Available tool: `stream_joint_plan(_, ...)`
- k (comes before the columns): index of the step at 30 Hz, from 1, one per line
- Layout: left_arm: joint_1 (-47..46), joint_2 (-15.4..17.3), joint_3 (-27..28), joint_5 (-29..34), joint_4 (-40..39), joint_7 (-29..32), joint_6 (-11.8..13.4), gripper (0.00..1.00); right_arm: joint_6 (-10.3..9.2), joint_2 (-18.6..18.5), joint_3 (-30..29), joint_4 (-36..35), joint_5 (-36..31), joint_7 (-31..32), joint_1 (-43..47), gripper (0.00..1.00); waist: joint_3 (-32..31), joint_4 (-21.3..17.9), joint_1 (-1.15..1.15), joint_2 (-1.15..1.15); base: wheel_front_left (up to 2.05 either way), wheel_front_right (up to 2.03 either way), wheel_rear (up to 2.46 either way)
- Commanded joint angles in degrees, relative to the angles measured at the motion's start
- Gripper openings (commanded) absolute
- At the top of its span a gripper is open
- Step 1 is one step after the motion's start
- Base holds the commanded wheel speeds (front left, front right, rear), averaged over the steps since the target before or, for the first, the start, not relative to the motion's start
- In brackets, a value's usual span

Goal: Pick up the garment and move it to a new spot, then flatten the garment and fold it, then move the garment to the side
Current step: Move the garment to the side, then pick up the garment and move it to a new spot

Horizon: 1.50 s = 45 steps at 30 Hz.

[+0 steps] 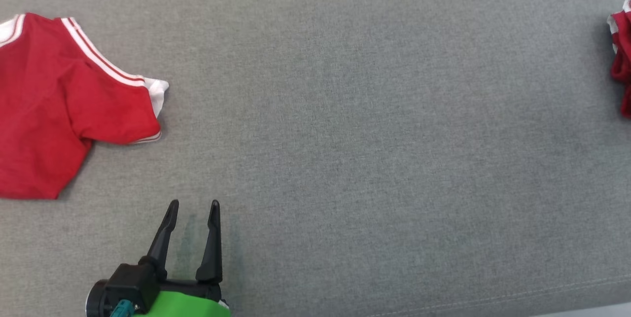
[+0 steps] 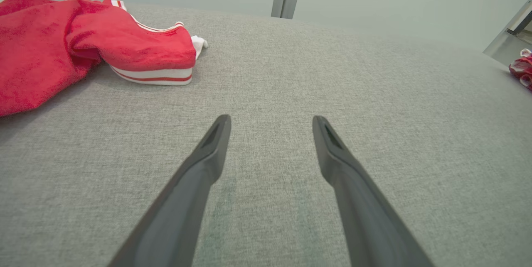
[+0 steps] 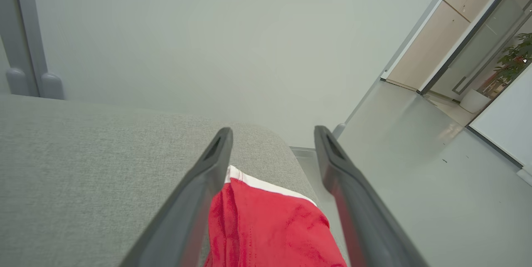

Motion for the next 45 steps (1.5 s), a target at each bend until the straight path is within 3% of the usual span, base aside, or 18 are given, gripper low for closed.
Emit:
stream_joint_plan(1,1.48,0.01,-0.06,-0.52,0.24,-0.02,0.47,1.00,-0.10,0.79,1.21,-1.97,0.85,-0.68,3.07,1.00,-7.68,2.48,0.00,0.00,0.00,0.00,0.00)
stream_joint_plan(7,5.41,0.02,0.34,-1.31,0.90,-0.02,1.57,1.00,-0.10,6.71,6.25,-15.74,5.49,-1.49,20.12,1.00,-15.49,4.70,0.00,0.00,0.00,0.00,0.00)
stream_joint_plan(11,7.09,0.04,0.95,-0.40,1.44,-0.02,1.31,1.00,-0.10,11.45,6.30,-24.66,7.46,-1.52,31.20,1.00,-18.91,5.36,0.00,0.00,0.00,0.00,0.00)
stream_joint_plan(19,8.26,0.04,2.54,-0.62,1.85,-0.02,1.63,1.00,-0.10,19.58,8.26,-32.60,6.51,-1.51,46.41,1.00,-21.67,5.41,0.00,0.00,0.00,0.00,0.00)
stream_joint_plan(26,9.39,0.04,4.21,-0.01,2.94,-0.02,1.62,1.00,-0.10,21.43,11.35,-32.73,5.56,-1.52,51.77,1.00,-22.71,5.22,0.00,0.00,0.00,0.00,0.00)
stream_joint_plan(38,8.88,0.04,4.65,0.00,4.07,-0.02,1.18,1.00,-0.10,21.87,12.06,-32.35,8.08,-1.53,52.82,1.00,-22.58,5.18,0.00,0.00,0.00,0.00,0.00)
stream_joint_plan(45,8.35,0.04,4.00,-0.16,4.06,-0.03,1.28,1.00,-0.10,21.88,11.84,-32.34,9.25,-1.53,53.39,1.00,-22.83,7.80,0.00,0.00,0.00,0.00,0.00)
